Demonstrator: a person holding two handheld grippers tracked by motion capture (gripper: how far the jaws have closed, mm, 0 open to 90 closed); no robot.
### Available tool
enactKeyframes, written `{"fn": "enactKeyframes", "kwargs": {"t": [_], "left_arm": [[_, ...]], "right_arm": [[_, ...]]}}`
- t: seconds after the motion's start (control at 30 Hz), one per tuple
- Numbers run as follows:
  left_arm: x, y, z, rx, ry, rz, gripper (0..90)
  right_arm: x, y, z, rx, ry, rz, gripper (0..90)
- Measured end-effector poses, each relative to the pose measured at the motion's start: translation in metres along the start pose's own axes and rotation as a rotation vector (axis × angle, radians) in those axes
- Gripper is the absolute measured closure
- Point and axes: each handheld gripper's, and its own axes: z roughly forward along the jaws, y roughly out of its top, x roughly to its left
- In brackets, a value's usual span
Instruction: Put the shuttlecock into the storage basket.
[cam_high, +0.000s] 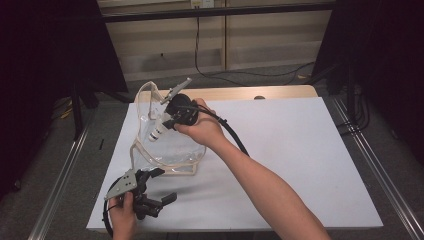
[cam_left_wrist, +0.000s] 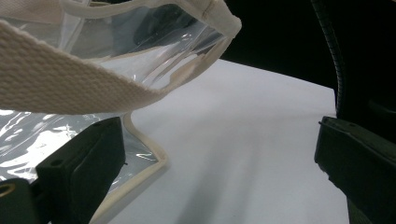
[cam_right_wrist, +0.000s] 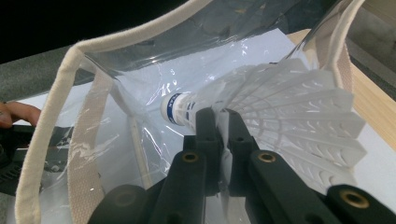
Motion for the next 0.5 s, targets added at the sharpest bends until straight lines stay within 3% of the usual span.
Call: {"fn": "enactKeyframes", "kwargs": {"t": [0.5], "left_arm": [[0.0, 0.0, 0.0, 0.001, -0.001, -0.002, 2.0]], "right_arm": [[0.005, -0.001, 0.012, 0.022, -0.001, -0.017, 87.2]]}}
